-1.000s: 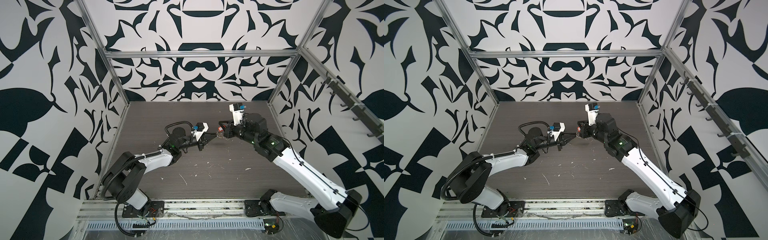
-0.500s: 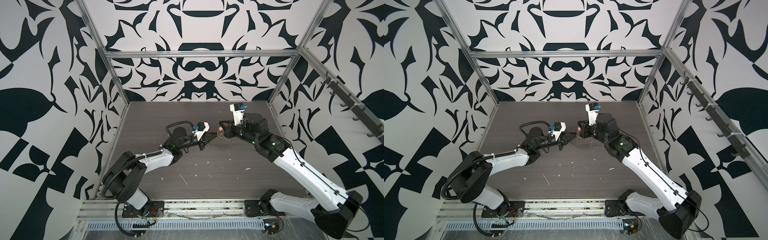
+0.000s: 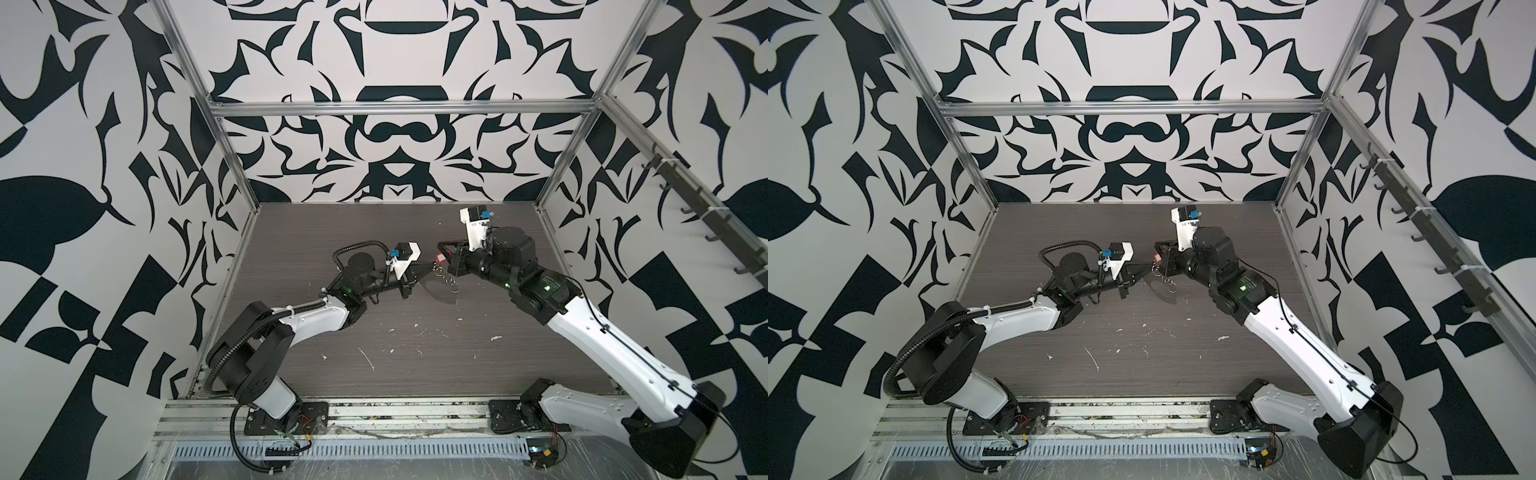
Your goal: Remove the keys from the keyring
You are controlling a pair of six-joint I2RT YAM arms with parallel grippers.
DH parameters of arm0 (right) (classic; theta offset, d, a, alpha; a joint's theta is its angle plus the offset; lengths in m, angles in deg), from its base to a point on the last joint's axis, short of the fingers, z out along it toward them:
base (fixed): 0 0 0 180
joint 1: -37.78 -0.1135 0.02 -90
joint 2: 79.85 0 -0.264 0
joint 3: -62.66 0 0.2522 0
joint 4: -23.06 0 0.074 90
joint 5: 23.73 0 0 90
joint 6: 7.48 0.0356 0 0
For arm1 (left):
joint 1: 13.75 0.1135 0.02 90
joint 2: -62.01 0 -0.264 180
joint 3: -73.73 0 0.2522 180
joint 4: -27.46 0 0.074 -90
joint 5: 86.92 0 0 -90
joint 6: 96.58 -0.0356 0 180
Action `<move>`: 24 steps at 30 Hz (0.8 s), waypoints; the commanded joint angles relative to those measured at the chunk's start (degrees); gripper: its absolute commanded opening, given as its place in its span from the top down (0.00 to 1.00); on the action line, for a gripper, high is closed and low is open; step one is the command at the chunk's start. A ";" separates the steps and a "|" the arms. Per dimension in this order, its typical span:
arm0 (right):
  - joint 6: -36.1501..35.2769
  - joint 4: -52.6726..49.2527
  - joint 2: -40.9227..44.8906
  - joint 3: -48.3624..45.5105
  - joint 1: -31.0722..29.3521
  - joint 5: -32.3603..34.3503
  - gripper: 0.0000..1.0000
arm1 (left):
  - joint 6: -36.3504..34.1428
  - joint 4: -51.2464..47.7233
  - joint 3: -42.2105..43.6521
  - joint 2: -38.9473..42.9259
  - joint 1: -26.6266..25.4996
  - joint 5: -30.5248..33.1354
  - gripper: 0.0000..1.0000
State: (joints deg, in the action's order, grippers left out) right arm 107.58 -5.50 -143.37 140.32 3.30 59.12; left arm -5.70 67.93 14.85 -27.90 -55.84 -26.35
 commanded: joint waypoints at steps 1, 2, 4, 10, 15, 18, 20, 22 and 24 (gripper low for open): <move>-0.75 3.33 3.34 -0.02 0.11 1.33 1.00 | -2.89 -2.68 -1.51 0.81 -0.19 1.76 1.00; -0.84 3.15 3.94 -0.45 0.10 1.84 1.00 | -3.74 -3.25 -1.45 1.23 -0.19 1.91 1.00; -0.84 2.78 5.08 -1.49 0.14 2.96 1.00 | -5.99 -3.65 -0.53 2.02 -0.19 2.28 1.00; -0.36 1.20 8.12 -5.71 0.38 5.13 1.00 | -9.29 -2.91 1.01 3.96 0.78 -1.01 1.00; 0.49 0.79 9.72 -8.51 0.71 5.17 1.00 | -9.17 -3.20 0.91 5.30 3.31 -7.40 1.00; 0.43 0.83 10.35 -8.96 0.72 4.70 1.00 | -12.11 -5.01 1.09 6.36 4.59 -10.03 1.00; 0.11 0.92 10.60 -8.88 0.73 4.03 0.97 | -14.99 -7.28 1.02 7.41 4.99 -11.03 1.00; -0.44 1.26 10.95 -8.70 0.73 2.95 0.80 | -18.06 -10.55 0.70 8.46 5.41 -11.72 1.00; -1.55 1.98 11.31 -8.66 0.80 1.76 0.68 | -22.43 -13.79 0.56 9.47 5.77 -12.70 1.00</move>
State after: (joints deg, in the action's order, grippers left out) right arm 107.25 -5.55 -133.82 131.31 3.74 61.39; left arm -21.24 57.97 15.27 -21.08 -51.18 -36.80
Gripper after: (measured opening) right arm 0.289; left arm 0.047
